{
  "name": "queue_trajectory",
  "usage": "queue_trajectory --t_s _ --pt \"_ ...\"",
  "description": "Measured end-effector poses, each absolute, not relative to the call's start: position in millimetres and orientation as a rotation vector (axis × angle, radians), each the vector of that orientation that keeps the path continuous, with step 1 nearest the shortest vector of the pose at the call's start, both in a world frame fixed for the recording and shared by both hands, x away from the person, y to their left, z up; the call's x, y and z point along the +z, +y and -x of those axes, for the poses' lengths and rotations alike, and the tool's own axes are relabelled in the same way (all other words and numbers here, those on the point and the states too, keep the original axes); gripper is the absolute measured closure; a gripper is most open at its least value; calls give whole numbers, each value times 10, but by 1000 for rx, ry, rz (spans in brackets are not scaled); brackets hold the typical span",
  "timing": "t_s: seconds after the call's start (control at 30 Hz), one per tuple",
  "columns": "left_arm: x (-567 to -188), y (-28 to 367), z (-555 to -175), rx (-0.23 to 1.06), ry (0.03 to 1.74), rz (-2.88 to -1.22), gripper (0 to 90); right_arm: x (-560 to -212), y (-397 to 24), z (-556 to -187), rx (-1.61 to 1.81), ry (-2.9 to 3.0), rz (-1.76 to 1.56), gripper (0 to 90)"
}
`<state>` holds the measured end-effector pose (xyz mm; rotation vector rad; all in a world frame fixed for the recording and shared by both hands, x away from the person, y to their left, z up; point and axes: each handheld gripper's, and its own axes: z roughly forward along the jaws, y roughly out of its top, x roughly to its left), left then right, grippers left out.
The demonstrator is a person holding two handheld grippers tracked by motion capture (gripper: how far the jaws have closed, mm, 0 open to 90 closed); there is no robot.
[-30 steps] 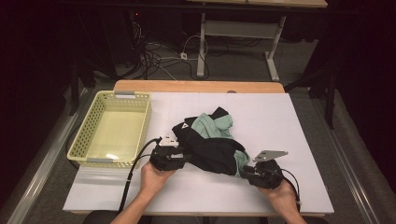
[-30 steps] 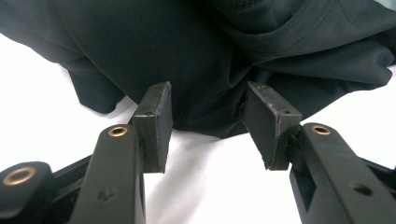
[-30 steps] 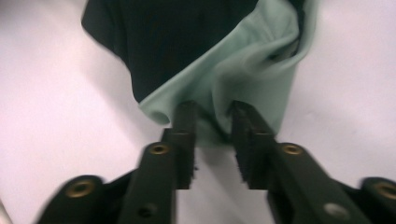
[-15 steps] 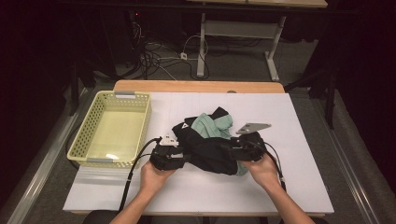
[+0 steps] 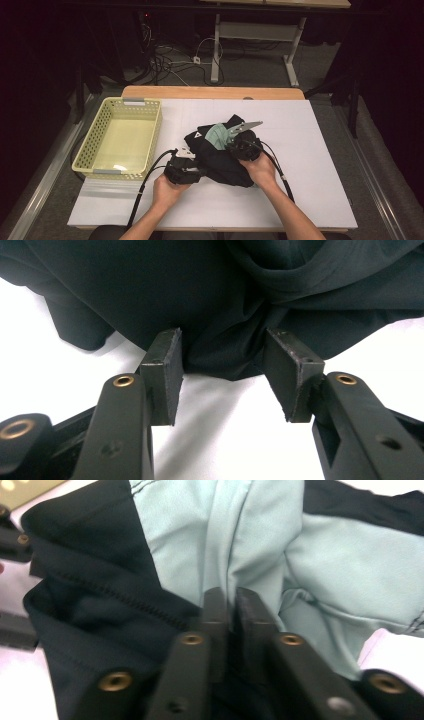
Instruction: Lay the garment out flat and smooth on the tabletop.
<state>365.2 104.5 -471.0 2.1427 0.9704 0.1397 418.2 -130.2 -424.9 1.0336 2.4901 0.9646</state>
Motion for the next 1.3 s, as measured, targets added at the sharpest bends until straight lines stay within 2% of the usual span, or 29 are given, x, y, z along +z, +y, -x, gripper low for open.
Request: queue_trajectory --t_s 0.27,0.6,0.83,0.93,1.17,1.23,1.3 --pt "-4716 1045 -3657 134 973 -2138 498 -4166 -1591 -4011 1008 2461 -1020 878" --pt "-4683 1006 -3591 146 943 -2138 501 -4302 -2233 -3558 1005 2448 -1072 879" --pt "-4677 1025 -3605 130 944 -2122 565 -4437 -2385 -3396 1034 2444 -1107 859" --pt "-4668 1034 -3604 119 938 -2117 610 -4415 -2397 -3392 1051 2439 -1137 750" --pt "-4634 1037 -3619 111 917 -2115 697 -4117 -2275 -3415 1095 2349 -1071 660" --pt "-4624 1040 -3617 117 895 -2116 809 -4061 -2170 -3513 1091 2350 -1059 621" --pt "-4615 1037 -3614 98 892 -2114 844 -4078 -2058 -3663 1076 2372 -1079 571"
